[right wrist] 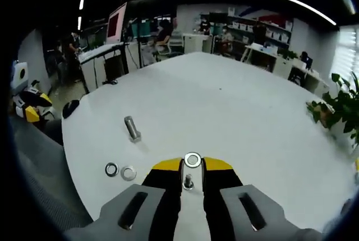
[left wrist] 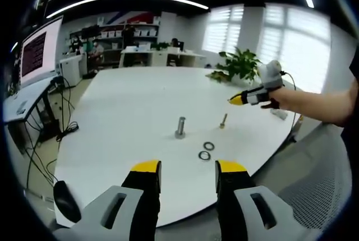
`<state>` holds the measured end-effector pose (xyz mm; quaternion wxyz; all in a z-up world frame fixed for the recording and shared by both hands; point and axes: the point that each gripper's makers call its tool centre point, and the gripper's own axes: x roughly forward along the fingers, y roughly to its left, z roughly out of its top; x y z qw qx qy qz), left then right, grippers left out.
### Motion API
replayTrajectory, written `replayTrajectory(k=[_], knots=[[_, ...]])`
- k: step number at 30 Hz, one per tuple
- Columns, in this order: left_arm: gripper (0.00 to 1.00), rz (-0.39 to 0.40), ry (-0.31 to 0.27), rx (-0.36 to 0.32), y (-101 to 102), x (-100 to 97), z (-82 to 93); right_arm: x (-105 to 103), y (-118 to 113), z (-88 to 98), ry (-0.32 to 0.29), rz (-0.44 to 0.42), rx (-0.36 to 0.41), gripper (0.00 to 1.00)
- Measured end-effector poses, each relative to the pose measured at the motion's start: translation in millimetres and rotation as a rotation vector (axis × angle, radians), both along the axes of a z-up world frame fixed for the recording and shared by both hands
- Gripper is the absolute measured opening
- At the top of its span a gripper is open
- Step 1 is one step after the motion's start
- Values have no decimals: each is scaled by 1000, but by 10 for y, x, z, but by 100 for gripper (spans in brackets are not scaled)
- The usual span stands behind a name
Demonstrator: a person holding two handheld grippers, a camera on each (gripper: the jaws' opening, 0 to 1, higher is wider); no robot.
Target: Place the washer onto the threaded stud by aligning its center hole with the stud, sliding it down to the base, and recovering from edge contact or off-axis alignment until the washer reaches the visible bottom stop.
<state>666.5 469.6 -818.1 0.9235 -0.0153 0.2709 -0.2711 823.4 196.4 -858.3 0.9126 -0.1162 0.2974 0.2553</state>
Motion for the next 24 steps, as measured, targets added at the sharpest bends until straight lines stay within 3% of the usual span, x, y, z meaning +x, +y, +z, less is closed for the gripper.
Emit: replayTrajectory(k=[12,24], knots=[[36,0,4,3,1,-2,-11,17,-111,-62,11,-31,3,15],[36,2,3,3,2,3,-14,-5,-80,-145,36,-17,-5,15]])
